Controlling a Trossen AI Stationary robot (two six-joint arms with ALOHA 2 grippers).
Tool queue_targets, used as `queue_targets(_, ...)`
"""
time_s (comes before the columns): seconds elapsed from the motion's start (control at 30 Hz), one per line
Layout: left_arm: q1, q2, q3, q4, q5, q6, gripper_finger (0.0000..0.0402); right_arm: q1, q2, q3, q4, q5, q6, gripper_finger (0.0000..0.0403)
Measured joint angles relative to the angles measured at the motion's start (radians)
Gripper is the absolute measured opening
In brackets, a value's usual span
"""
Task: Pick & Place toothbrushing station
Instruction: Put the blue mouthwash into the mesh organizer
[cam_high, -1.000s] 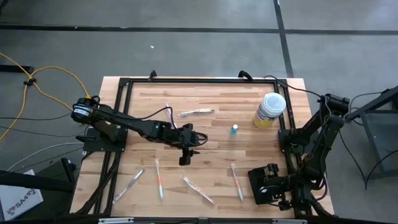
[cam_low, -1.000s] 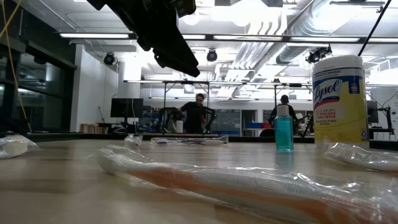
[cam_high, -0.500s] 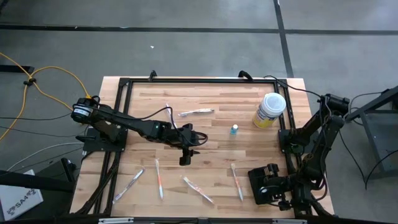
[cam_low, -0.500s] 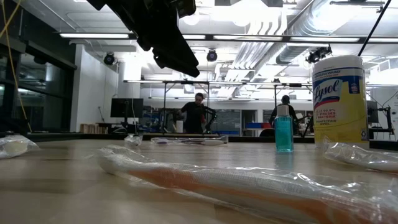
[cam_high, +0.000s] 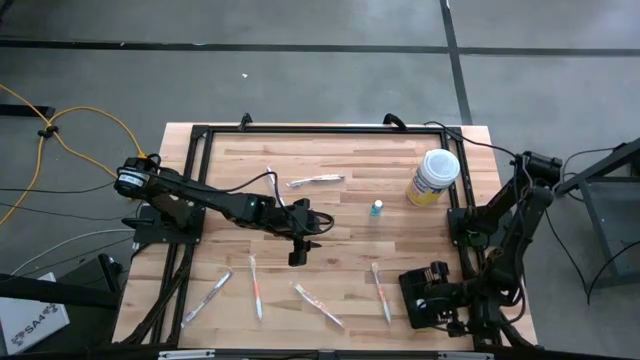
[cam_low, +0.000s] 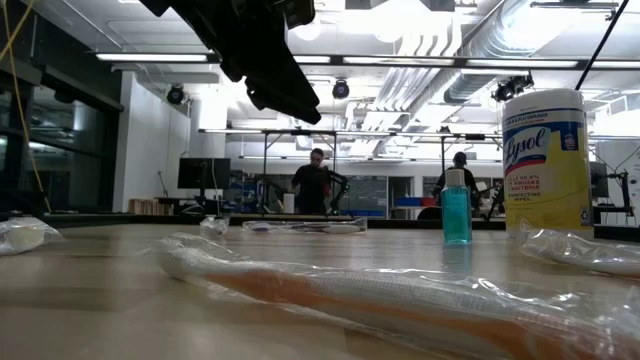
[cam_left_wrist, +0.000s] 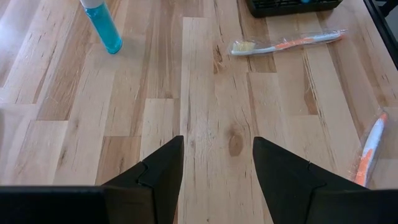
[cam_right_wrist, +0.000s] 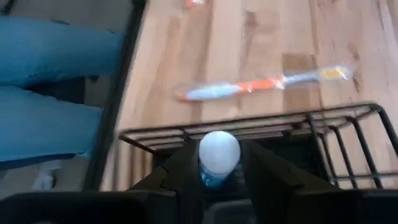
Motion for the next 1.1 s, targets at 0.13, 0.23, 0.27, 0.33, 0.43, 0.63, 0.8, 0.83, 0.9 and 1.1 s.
queue_targets(0.13, 0.0, 0.0, 0.0, 0.0, 0.0, 0.0, 0.0187, -0.019, 0.001, -0.001, -0.008, -0.001, 0.024, 0.0106)
queue_targets(0.23, 0.0, 0.0, 0.0, 0.0, 0.0, 0.0, 0.0187, -0.02, 0.001, -0.001, -0.008, -0.003, 0.022, 0.0109)
queue_targets(0.27, 0.0, 0.0, 0.0, 0.0, 0.0, 0.0, 0.0187, -0.02, 0.001, -0.001, -0.008, -0.003, 0.022, 0.0112)
queue_targets(0.33, 0.0, 0.0, 0.0, 0.0, 0.0, 0.0, 0.0187, -0.02, 0.001, -0.001, -0.008, -0.007, 0.022, 0.0116)
queue_targets(0.43, 0.0, 0.0, 0.0, 0.0, 0.0, 0.0, 0.0187, -0.02, 0.0, -0.001, -0.007, -0.007, 0.022, 0.0118)
queue_targets(0.63, 0.0, 0.0, 0.0, 0.0, 0.0, 0.001, 0.0187, -0.02, 0.0, 0.0, -0.006, -0.023, 0.022, 0.0119)
queue_targets(0.8, 0.0, 0.0, 0.0, 0.0, 0.0, 0.001, 0.0187, -0.02, 0.0, 0.001, -0.004, -0.023, 0.022, 0.0123)
queue_targets(0.83, 0.0, 0.0, 0.0, 0.0, 0.0, 0.001, 0.0187, -0.02, 0.0, 0.001, -0.004, -0.023, 0.022, 0.0123)
queue_targets(0.9, 0.0, 0.0, 0.0, 0.0, 0.0, 0.001, 0.0187, -0.02, 0.0, 0.001, -0.004, -0.023, 0.022, 0.0123)
queue_targets(1.1, 0.0, 0.0, 0.0, 0.0, 0.0, 0.001, 0.0187, -0.02, -0.001, 0.001, -0.003, -0.018, 0.022, 0.0123)
